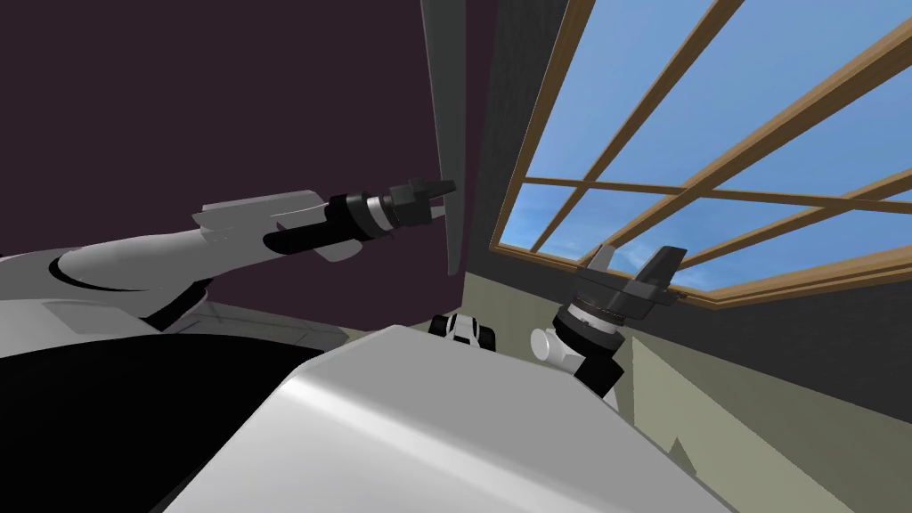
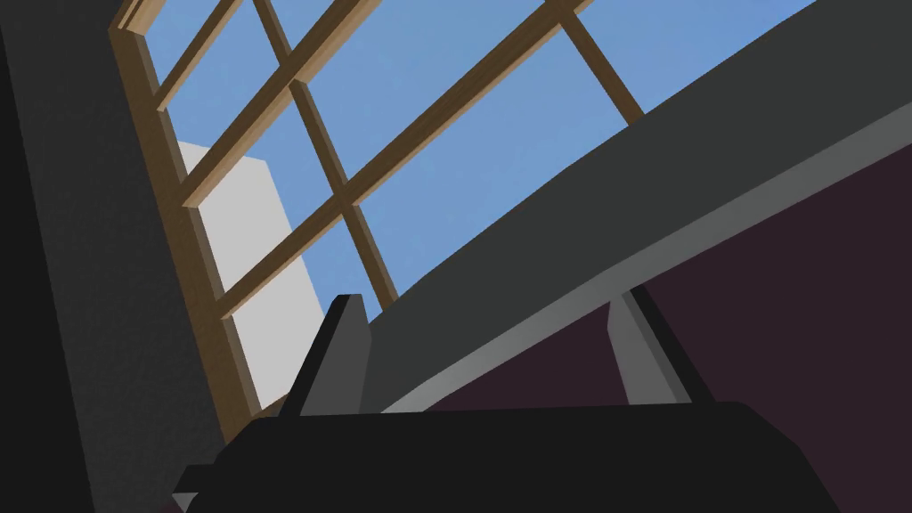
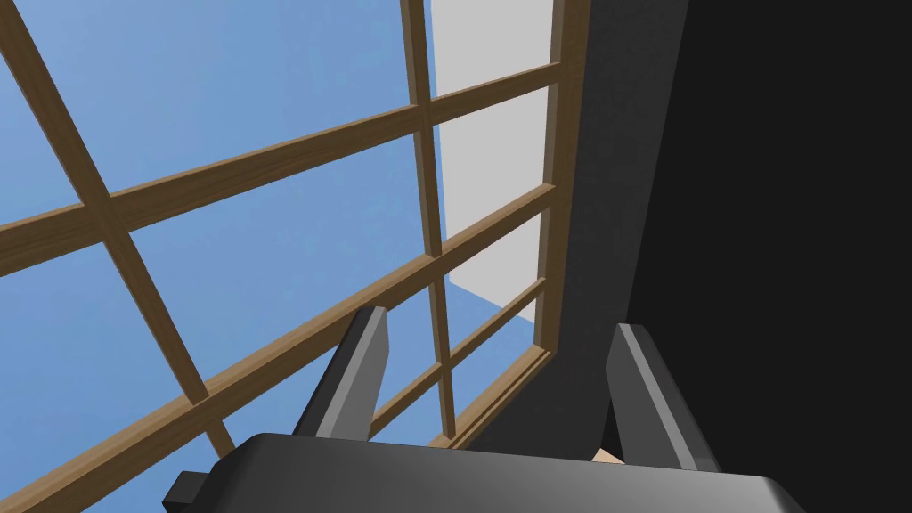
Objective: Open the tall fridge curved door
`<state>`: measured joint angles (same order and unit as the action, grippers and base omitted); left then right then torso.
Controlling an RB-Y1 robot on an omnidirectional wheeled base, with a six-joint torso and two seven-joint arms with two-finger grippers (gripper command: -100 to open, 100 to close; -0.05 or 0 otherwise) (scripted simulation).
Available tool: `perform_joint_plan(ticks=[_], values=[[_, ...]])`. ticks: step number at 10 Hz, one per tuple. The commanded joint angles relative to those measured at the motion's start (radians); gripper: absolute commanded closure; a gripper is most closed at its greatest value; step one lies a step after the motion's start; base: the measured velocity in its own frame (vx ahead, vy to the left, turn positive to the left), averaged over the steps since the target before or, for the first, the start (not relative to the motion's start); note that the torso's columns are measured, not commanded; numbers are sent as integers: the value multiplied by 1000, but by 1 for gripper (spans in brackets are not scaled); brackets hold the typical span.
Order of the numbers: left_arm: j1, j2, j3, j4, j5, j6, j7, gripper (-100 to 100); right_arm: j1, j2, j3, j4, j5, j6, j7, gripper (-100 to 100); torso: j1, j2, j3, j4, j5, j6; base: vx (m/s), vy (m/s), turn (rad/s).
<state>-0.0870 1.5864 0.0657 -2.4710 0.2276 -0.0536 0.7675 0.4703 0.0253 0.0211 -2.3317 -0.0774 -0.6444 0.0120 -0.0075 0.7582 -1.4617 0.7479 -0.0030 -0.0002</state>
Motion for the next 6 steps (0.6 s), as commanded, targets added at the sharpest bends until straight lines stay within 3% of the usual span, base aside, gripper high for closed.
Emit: perform_joint_plan(ticks=[1, 6], values=[[2, 5, 37, -67, 15, -33, 20, 100, 0, 0, 0, 0, 0, 0, 0, 0, -2, 5, 3, 2, -2, 2, -179, 14, -37], [-1, 4, 43, -93, 17, -42, 24, 100, 0, 0, 0, 0, 0, 0, 0, 0, -13, 15, 12, 3, -6, 4, -91, -10, -22]])
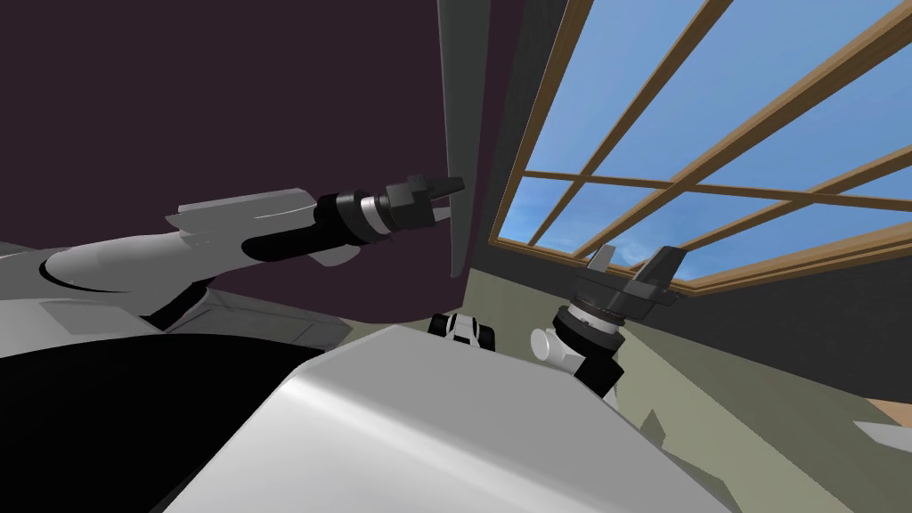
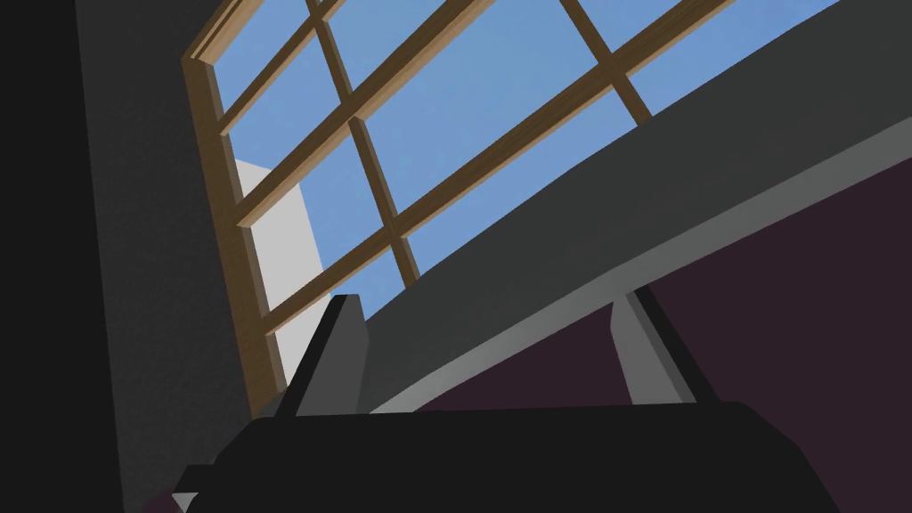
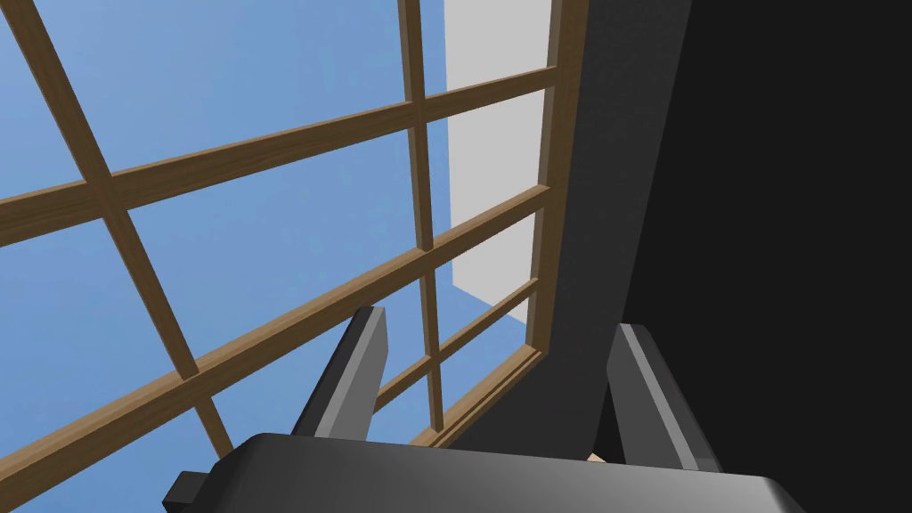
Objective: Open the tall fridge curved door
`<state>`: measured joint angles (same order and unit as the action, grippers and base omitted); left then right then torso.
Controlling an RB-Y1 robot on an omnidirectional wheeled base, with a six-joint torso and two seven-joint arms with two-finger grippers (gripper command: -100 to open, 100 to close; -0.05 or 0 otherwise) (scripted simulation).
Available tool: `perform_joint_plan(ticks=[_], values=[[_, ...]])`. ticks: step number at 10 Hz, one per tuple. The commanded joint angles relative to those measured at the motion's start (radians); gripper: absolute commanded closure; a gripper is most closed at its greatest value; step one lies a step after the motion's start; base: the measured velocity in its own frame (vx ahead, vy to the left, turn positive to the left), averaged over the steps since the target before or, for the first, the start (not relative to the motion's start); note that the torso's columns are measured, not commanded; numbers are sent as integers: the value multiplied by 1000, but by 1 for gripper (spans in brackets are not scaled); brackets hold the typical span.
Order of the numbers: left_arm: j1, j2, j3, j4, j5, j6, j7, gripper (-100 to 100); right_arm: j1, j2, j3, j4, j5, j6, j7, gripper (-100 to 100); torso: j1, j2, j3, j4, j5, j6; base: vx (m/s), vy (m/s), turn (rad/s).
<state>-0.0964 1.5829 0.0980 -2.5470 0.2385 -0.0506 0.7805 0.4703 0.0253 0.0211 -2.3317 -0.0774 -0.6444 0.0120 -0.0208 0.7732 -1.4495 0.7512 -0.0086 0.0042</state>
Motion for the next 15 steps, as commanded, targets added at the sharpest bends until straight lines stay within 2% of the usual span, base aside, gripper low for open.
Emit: perform_joint_plan(ticks=[1, 7, 8, 10, 11, 15], values=[[8, 7, 10, -17, 6, -45, 11, 100, 0, 0, 0, 0, 0, 0, 0, 0, -1, -1, -1, 1, -1, 0, 9, 0, 5], [8, 7, 10, -17, 6, -45, 11, 100, 0, 0, 0, 0, 0, 0, 0, 0, 4, 0, -1, 2, 1, -1, 1, 4, 2], [-1, 2, 19, -15, 2, -30, 7, 100, 0, 0, 0, 0, 0, 0, 0, 0, 2, 1, 1, 1, 1, 0, -84, 14, -46], [-6, 0, 26, -30, 2, -36, 7, 100, 0, 0, 0, 0, 0, 0, 0, 0, 4, 1, -2, 3, 1, -1, -169, -10, -35], [-27, 31, 57, -11, 35, 0, 43, -100, 0, 0, 0, 0, 0, 0, 0, 0, 3, -1, -3, 3, 1, -1, -89, -19, 15], [-37, 41, 68, -10, 46, 4, 56, -100, 0, 0, 0, 0, 0, 0, 0, 0, 6, -5, -9, 6, 1, -1, 33, 7, -3]])
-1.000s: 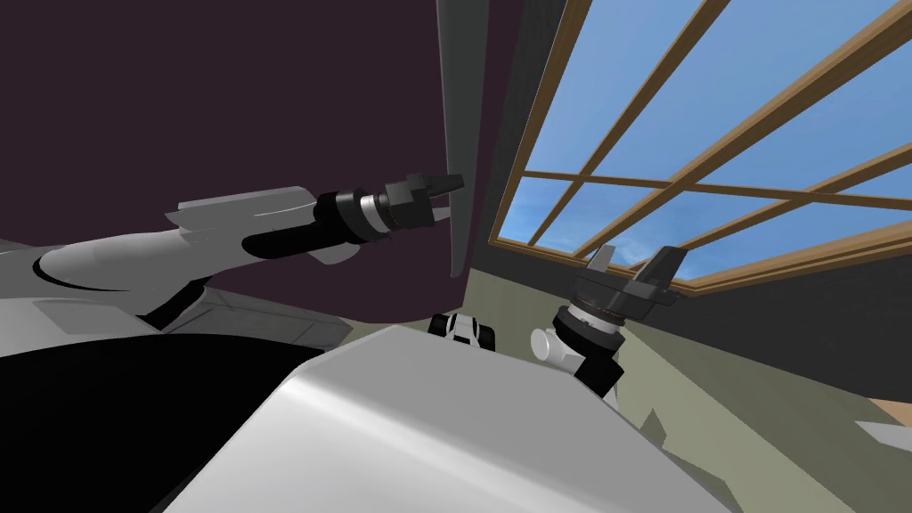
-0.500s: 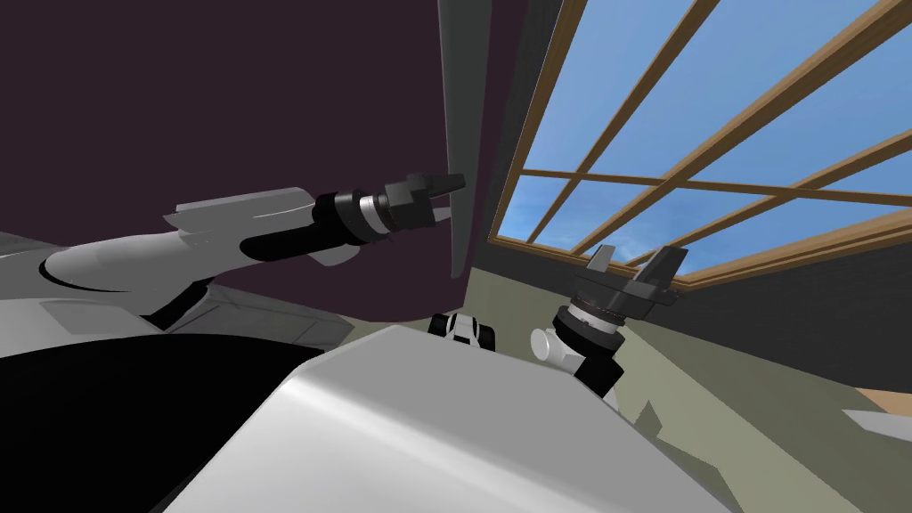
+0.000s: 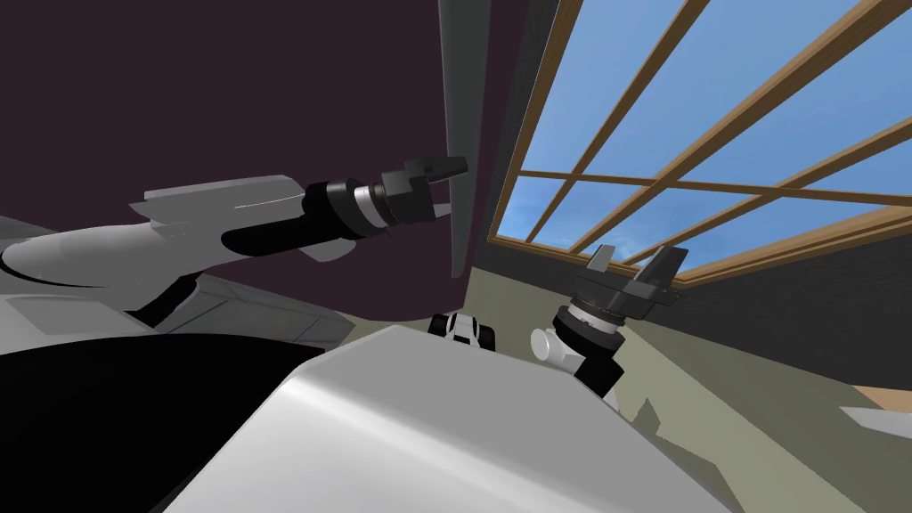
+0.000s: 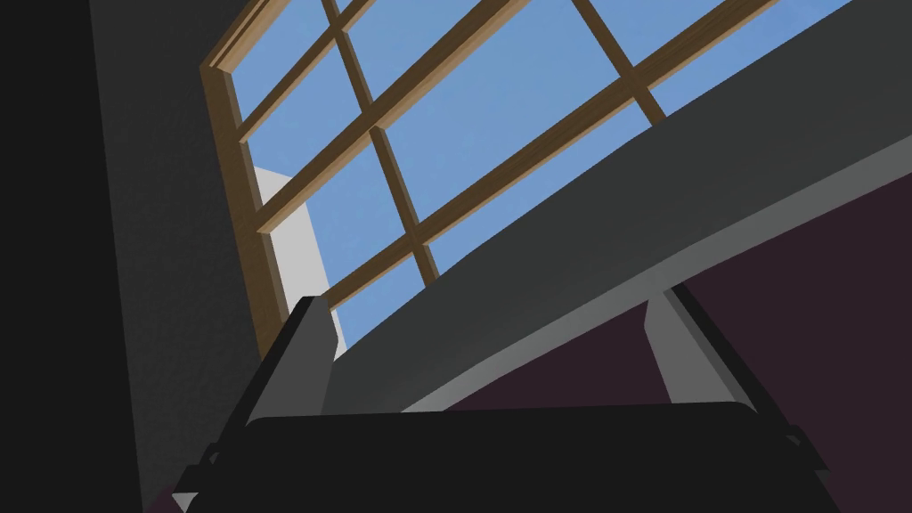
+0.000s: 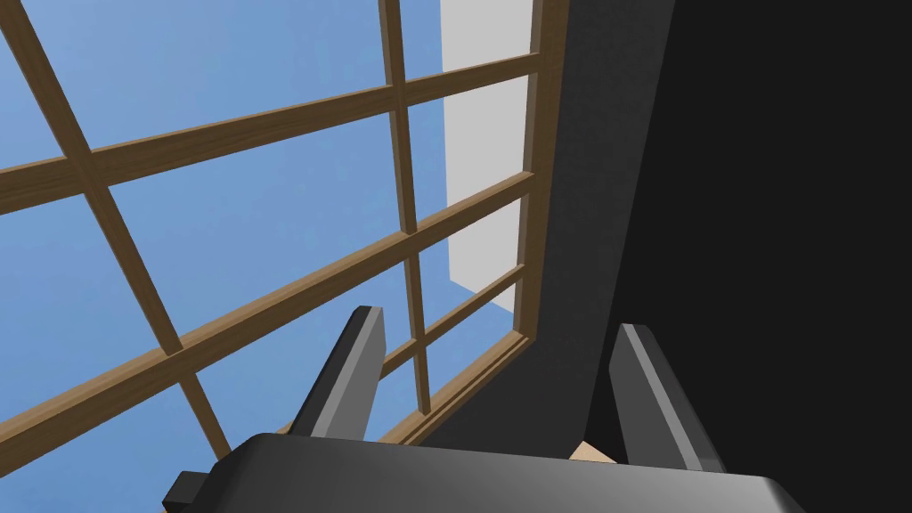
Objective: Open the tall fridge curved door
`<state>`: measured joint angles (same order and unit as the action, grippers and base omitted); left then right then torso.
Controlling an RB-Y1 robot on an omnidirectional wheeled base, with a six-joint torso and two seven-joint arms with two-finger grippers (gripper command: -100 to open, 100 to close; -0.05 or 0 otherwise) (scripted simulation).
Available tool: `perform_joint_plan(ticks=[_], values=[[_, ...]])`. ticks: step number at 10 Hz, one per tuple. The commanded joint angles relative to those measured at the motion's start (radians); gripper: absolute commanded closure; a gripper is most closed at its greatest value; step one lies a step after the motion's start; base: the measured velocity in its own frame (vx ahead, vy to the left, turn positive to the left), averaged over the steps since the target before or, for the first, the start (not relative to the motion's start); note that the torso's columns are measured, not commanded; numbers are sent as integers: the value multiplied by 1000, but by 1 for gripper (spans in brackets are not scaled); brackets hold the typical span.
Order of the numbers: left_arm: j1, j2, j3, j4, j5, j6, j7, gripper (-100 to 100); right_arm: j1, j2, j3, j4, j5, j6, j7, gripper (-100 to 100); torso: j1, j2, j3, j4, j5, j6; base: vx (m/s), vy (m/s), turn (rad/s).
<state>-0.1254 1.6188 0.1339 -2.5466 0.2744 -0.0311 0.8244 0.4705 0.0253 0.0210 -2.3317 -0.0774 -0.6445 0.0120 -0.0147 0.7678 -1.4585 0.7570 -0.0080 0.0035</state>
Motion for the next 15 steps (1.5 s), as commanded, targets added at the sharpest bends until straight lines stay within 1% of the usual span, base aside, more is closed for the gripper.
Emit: perform_joint_plan(ticks=[1, 2, 3, 4, 5, 6, 7, 8, 9, 10, 11, 12, 15], values=[[-8, 5, 32, -11, 10, -16, 12, -100, 0, 0, 0, 0, 0, 0, 0, 0, -1, 0, 0, 0, 0, 0, 7, 6, -12], [-18, 14, 44, -10, 21, -12, 25, -100, 0, 0, 0, 0, 0, 0, 0, 0, -1, 2, 1, 1, 0, 0, 0, 0, 0], [-18, 14, 44, -10, 21, -12, 25, -100, 0, 0, 0, 0, 0, 0, 0, 0, -2, 2, 1, 2, -1, 0, 0, 0, 0], [-28, 24, 55, -10, 32, -8, 37, -100, 0, 0, 0, 0, 0, 0, 0, 0, -1, 3, 2, 2, -1, 0, 3, 12, 8], [-28, 24, 53, -10, 32, -8, 37, -100, 0, 0, 0, 0, 0, 0, 0, 0, -2, 3, 2, 2, -1, 0, 7, 12, -16], [-38, 34, 66, -10, 43, -4, 50, -100, 0, 0, 0, 0, 0, 0, 0, 0, -2, 4, 2, 3, -1, 0, 10, 10, 29], [-38, 34, 53, -10, 43, -4, 50, -100, 0, 0, 0, 0, 0, 0, 0, 0, -3, 6, 3, 4, -2, 1, 17, 7, -4], [-38, 34, 66, -10, 43, -4, 50, -100, 0, 0, 0, 0, 0, 0, 0, 0, -2, 5, 4, 3, 0, -1, 1, 11, -7], [-48, 43, 77, -9, 54, 0, 63, -100, 0, 0, 0, 0, 0, 0, 0, 0, 1, 5, 4, 3, 0, -1, -8, 3, 9], [-48, 43, 60, -9, 54, 0, 63, -100, 0, 0, 0, 0, 0, 0, 0, 0, -2, 6, 4, 5, -1, 1, 6, 3, -3], [-48, 43, 72, -9, 54, 0, 63, -100, 0, 0, 0, 0, 0, 0, 0, 0, -2, 7, 4, 4, -1, -1, 4, -5, 15], [-48, 43, 77, -9, 54, 0, 63, -100, 0, 0, 0, 0, 0, 0, 0, 0, -2, 7, 4, 4, -1, -1, -8, 0, 8], [-48, 43, 77, -9, 54, 0, 63, -100, 0, 0, 0, 0, 0, 0, 0, 0, 0, 8, 5, 5, 0, -1, 3, 3, -5]])
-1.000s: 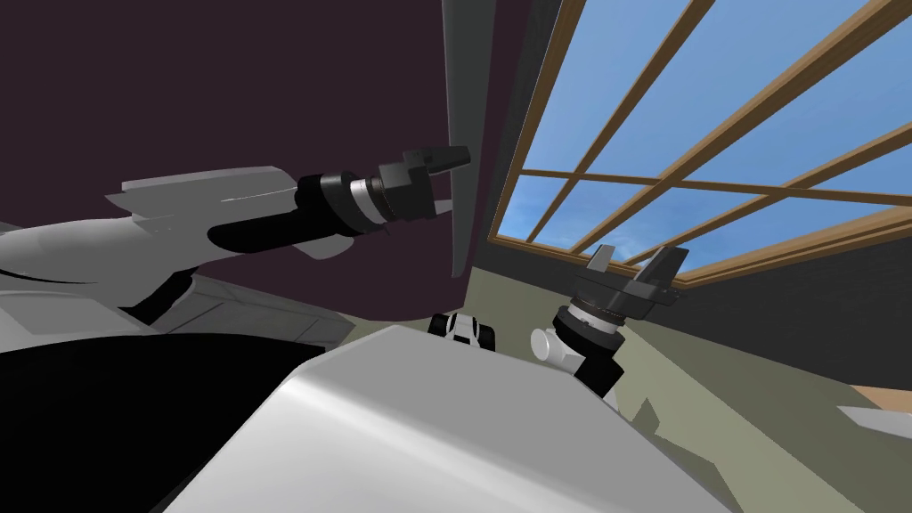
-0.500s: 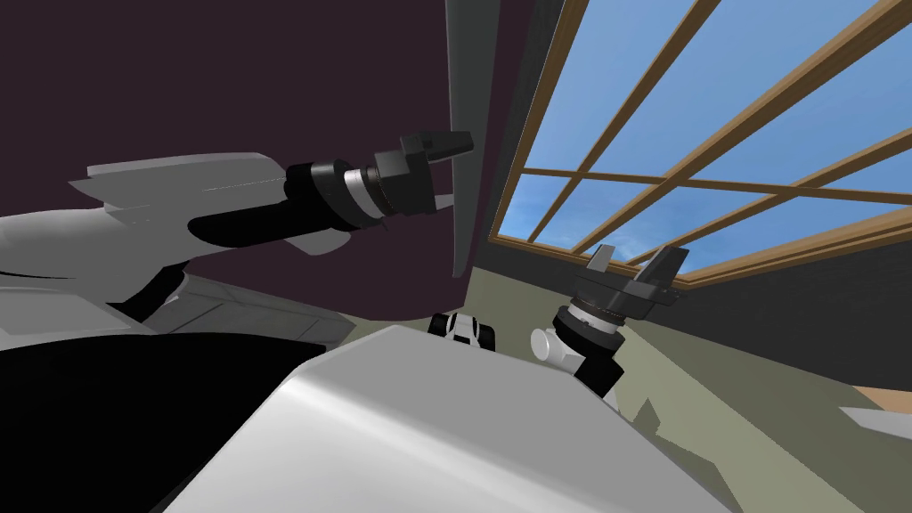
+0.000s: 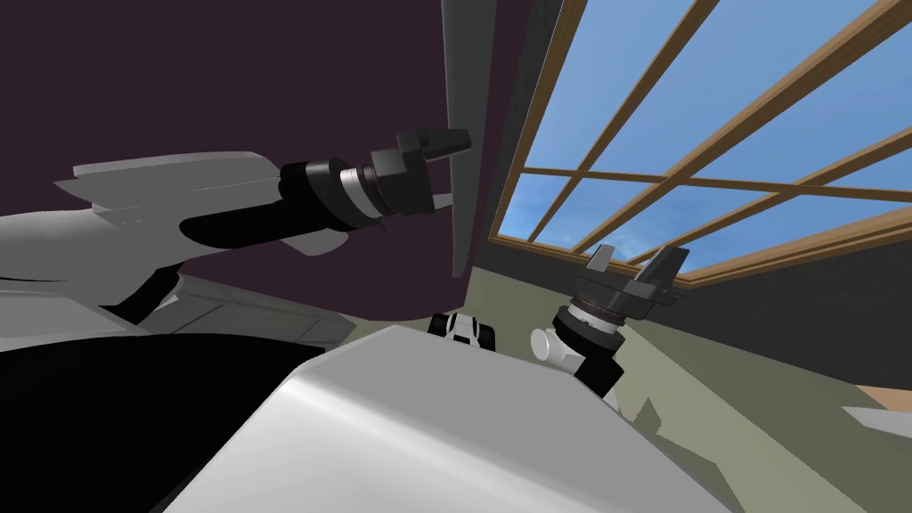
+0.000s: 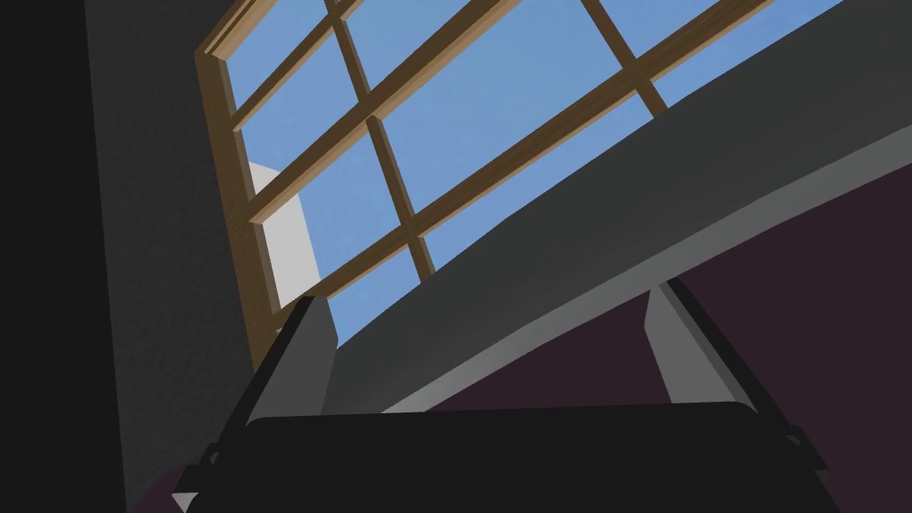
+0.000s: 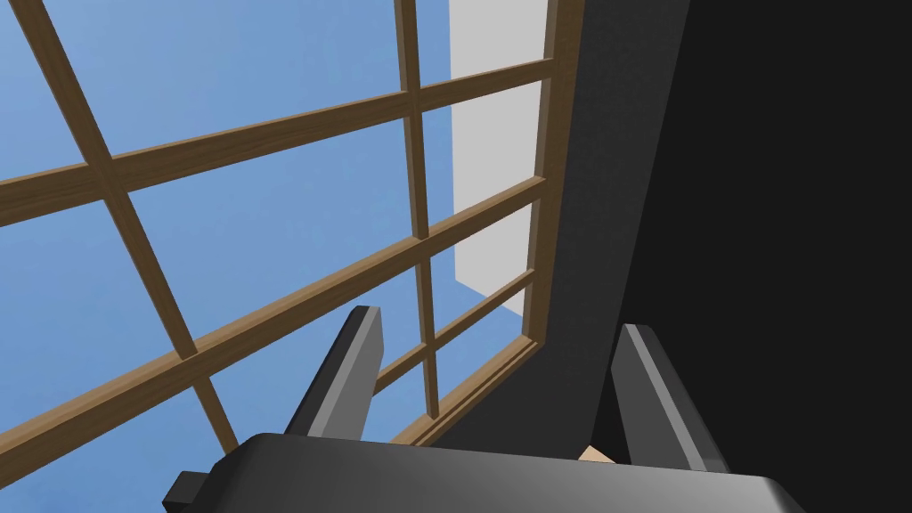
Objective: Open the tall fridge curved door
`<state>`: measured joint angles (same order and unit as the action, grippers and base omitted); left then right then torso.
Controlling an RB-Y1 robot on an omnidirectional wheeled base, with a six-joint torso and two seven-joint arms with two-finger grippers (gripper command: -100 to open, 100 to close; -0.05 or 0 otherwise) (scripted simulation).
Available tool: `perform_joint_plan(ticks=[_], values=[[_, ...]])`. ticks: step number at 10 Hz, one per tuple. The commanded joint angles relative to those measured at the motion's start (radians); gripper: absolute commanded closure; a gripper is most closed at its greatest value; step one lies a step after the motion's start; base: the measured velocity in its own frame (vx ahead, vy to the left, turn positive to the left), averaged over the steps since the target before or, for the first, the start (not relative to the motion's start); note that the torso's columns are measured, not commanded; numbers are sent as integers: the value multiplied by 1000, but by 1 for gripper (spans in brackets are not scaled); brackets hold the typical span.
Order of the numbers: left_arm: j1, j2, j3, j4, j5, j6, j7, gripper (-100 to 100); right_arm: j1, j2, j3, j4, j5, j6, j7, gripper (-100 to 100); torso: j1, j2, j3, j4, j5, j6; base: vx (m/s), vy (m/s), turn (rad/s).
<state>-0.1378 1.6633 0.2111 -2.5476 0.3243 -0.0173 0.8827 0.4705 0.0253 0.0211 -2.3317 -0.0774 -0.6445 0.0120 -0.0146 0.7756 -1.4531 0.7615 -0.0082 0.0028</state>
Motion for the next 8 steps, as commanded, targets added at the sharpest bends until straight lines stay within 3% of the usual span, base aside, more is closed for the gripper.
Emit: perform_joint_plan(ticks=[1, 3, 5, 6, 7, 8], values=[[-45, 9, 12, -8, 15, -10, 17, -100, 0, 0, 0, 0, 0, 0, 0, 0, -1, 0, 0, 0, 0, 0, 4, -2, 12], [-31, 9, 12, -8, 15, -10, 17, -100, 0, 0, 0, 0, 0, 0, 0, 0, -1, 2, 1, 2, -1, 0, 9, 9, 1], [-55, 18, 23, -7, 26, -6, 30, -100, 0, 0, 0, 0, 0, 0, 0, 0, -1, 2, 1, 2, -1, 0, -4, 13, 4], [-43, 31, 8, 8, 30, 7, 33, -100, 0, 0, 0, 0, 0, 0, 0, 0, -1, 3, 2, 2, -1, 0, 0, 0, 0], [-43, 33, -1, 14, 30, 14, 34, 0, 0, 0, 0, 0, 0, 0, 0, 0, 1, 0, 1, -1, 1, -2, -6, -12, 28], [-37, 34, -7, 20, 30, 22, 33, 0, 0, 0, 0, 0, 0, 0, 0, 0, 4, -4, -1, -4, 3, -2, -9, -12, 27]])
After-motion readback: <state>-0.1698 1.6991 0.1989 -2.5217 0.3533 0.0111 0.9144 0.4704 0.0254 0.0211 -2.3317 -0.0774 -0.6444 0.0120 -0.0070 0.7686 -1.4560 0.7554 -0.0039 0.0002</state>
